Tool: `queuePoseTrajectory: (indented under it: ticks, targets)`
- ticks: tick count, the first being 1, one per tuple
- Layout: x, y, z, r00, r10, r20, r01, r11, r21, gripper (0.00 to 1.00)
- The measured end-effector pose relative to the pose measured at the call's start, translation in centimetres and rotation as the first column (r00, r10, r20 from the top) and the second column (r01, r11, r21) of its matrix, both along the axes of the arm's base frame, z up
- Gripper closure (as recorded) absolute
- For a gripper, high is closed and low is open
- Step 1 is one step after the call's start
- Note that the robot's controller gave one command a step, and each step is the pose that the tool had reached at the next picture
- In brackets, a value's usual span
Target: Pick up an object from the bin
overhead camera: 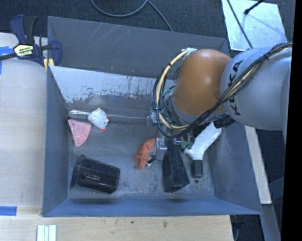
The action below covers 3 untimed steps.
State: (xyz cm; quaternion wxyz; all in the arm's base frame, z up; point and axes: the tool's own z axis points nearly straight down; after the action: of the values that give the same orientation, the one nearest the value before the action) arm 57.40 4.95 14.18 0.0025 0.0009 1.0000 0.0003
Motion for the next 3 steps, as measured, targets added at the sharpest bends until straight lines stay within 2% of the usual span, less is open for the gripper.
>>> queuePoseTrajectory:
  ticks: [1, 2, 3]
  targets:
    - [1.2, -0.7, -3.6, 1.000, 0.019, -0.006, -0.019, 1.000, 0.000, 0.00]
    - [1.9, -1.3, -6.8, 0.958, 0.288, 0.010, -0.288, 0.958, -0.003, 1.00]
    - [1.9, -1.3, -6.8, 0.958, 0.287, 0.010, -0.287, 0.958, -0.003, 1.00]
